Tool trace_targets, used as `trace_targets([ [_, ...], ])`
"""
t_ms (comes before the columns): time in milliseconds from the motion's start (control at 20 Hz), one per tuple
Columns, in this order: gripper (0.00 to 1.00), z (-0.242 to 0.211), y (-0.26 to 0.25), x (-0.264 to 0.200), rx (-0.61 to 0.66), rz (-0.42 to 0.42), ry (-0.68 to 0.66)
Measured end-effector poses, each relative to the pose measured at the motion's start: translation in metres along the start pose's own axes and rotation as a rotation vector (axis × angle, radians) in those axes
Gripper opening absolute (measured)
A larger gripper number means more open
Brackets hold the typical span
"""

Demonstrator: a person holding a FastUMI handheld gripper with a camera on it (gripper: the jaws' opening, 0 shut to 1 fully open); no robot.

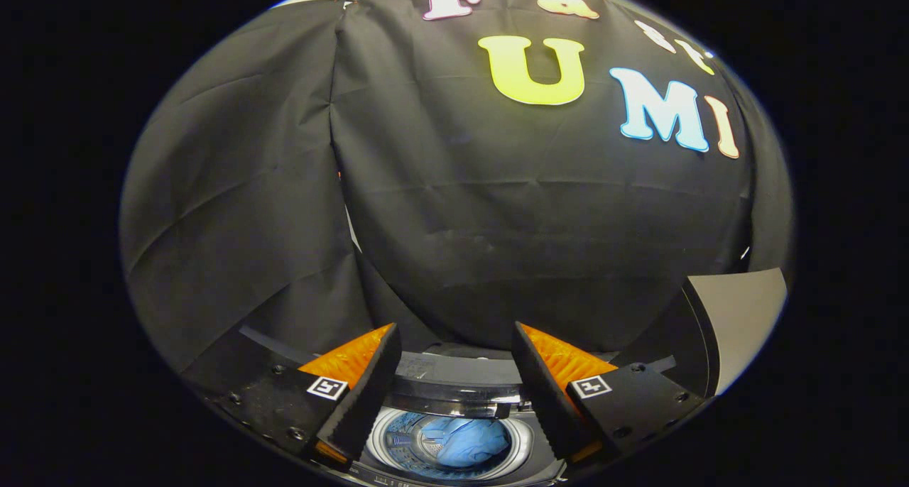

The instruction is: Put the clothes into the washing machine and then close the washing machine lid.

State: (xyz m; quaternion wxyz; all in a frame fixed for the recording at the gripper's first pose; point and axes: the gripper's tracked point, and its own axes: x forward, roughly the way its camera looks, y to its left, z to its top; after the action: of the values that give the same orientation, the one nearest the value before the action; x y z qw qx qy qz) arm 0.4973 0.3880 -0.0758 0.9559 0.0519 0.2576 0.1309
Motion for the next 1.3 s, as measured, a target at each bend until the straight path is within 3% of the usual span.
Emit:
trace_targets([
  [850, 0.97, 0.000, -0.002, 0.001, -0.005, 0.000, -0.081],
  [1300, 0.97, -0.016, -0.013, 0.006, -0.012, 0.012, 0.064],
])
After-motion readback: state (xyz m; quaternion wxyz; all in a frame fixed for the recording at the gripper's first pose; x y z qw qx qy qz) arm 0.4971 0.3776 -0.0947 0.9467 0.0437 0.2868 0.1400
